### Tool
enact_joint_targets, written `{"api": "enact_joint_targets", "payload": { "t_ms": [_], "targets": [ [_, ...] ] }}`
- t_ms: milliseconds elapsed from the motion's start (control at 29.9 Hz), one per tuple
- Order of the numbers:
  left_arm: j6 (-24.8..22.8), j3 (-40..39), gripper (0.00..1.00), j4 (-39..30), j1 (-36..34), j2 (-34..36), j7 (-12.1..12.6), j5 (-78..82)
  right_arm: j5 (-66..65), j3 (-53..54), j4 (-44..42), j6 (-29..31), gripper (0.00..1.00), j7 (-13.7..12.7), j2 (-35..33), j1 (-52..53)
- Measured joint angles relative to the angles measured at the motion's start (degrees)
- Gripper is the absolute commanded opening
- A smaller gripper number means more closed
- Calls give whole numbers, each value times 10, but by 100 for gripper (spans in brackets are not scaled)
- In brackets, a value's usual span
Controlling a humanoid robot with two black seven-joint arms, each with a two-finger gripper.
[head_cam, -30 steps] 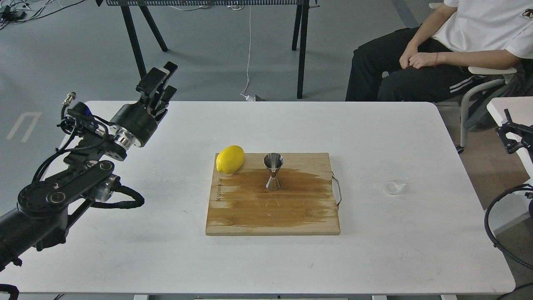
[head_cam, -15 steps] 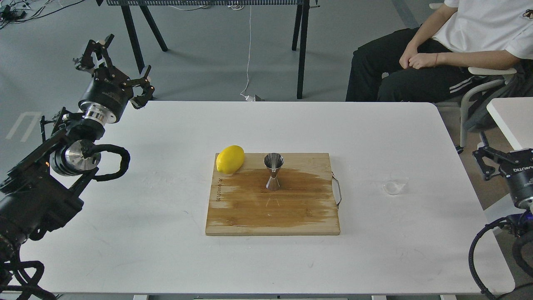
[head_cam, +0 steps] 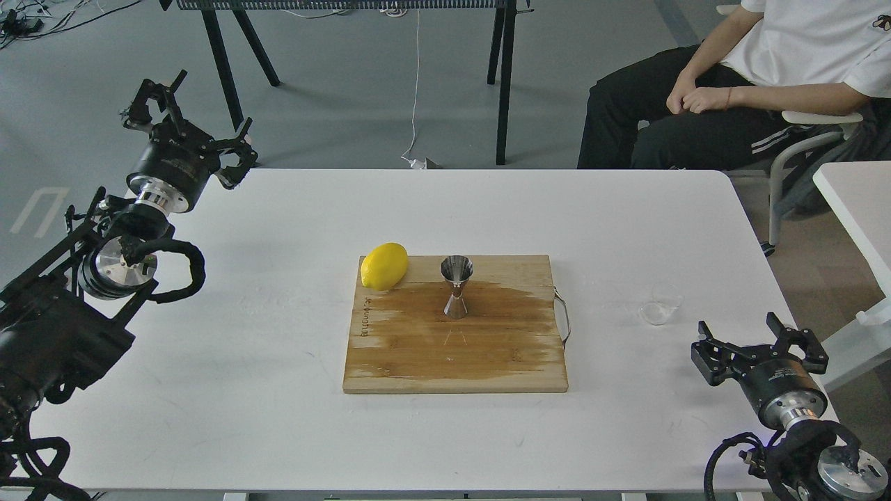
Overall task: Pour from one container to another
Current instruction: 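Bring the right gripper forward toward the board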
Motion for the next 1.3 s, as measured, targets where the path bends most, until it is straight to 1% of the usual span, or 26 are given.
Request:
{"api": "enact_joint_targets", "payload": {
  "t_ms": [100, 201, 301, 468, 602, 803, 937, 1137, 1238, 1305],
  "targets": [
    [-5, 0, 100, 1, 0, 2, 0, 0, -3, -9, -3, -24, 100, -13, 10, 12],
    [-6, 0, 100, 2, 0, 2, -1, 1, -4, -30, -11, -32, 100, -15, 15, 35],
    [-6, 0, 100, 2, 0, 1, -2, 1, -4, -46, -46, -39, 100, -15, 31, 68],
    [-6, 0, 100, 2, 0, 0, -2, 1, -5, -51, -111, -35, 100, -16, 75, 109],
    [-6, 0, 100, 2, 1, 1, -2, 1, -5, -52, -138, -33, 99, -15, 92, 128],
    [-6, 0, 100, 2, 2, 2, -2, 2, -5, -51, -171, -25, 95, -15, 98, 150],
    [-6, 0, 100, 2, 3, 2, -2, 2, -5, -51, -175, -14, 90, -16, 99, 151],
    [-6, 0, 100, 2, 3, 3, -3, 2, -5, -48, -192, 0, 79, -16, 105, 158],
    [-6, 0, 100, 2, 3, 3, -3, 2, -5, -48, -207, 3, 77, -16, 108, 169],
    [-6, 0, 100, 2, 3, 4, -3, 2, -5, -49, -217, 4, 68, -16, 111, 175]
  ]
}}
